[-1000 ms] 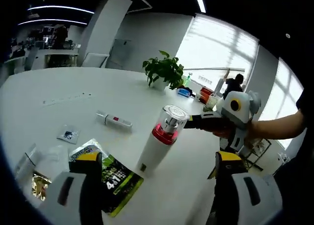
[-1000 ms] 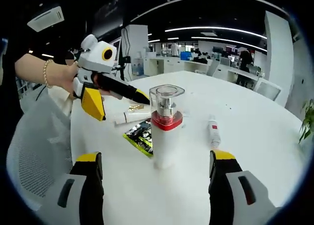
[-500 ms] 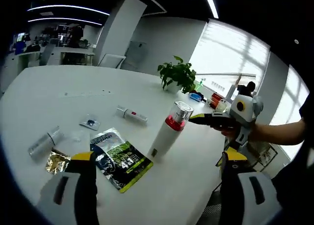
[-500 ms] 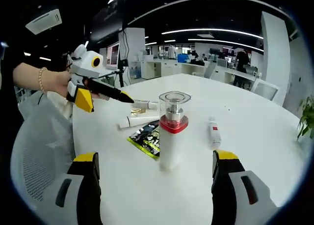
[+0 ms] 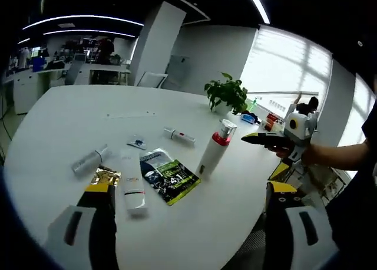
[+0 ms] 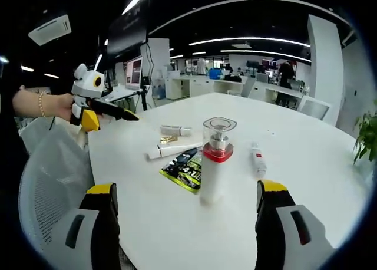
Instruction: Arrange the skincare products in the storage area until every visible bottle or jar stands upright without overlapping.
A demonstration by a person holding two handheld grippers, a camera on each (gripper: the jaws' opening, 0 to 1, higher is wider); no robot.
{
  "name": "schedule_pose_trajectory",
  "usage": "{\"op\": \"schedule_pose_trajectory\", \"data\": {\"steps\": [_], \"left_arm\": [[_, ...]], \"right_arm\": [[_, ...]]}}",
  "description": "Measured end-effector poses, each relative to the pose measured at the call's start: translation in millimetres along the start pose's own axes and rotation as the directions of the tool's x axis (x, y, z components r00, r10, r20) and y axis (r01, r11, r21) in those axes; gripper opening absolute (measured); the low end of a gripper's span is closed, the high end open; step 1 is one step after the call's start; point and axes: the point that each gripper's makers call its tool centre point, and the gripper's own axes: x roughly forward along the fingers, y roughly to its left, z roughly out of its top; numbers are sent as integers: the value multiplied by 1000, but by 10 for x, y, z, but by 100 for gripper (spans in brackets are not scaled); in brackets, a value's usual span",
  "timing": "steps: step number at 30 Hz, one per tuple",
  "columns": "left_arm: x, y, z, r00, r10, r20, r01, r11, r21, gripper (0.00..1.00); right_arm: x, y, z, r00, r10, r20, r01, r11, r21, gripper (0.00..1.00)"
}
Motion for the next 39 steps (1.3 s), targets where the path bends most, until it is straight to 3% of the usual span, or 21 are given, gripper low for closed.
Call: {"op": "schedule_pose_trajectory", "data": {"steps": [7, 13, 16, 27, 39], "left_arm": [[-286, 256, 15, 996, 82, 36, -82, 997, -5, 99], [-532, 239, -61, 990, 136, 39, -136, 991, 9, 99], [-631, 277, -86, 986, 158, 59, -157, 987, -22, 99], [-816, 332, -224, 976, 214, 47, -214, 977, -6, 99], [-927, 425, -351, 964, 257, 64, -253, 965, -72, 97]], "right_arm": [[17, 67, 31, 1000, 1, -2, -1, 1000, 7, 98], [28, 111, 49, 1000, -2, 7, 2, 1000, 21, 98], [46, 136, 33, 1000, 1, 5, -1, 1000, 19, 98], [9, 209, -58, 1000, 6, -6, -6, 999, 45, 99], [8, 246, -192, 1000, 1, -18, 1, 994, 106, 98]]}}
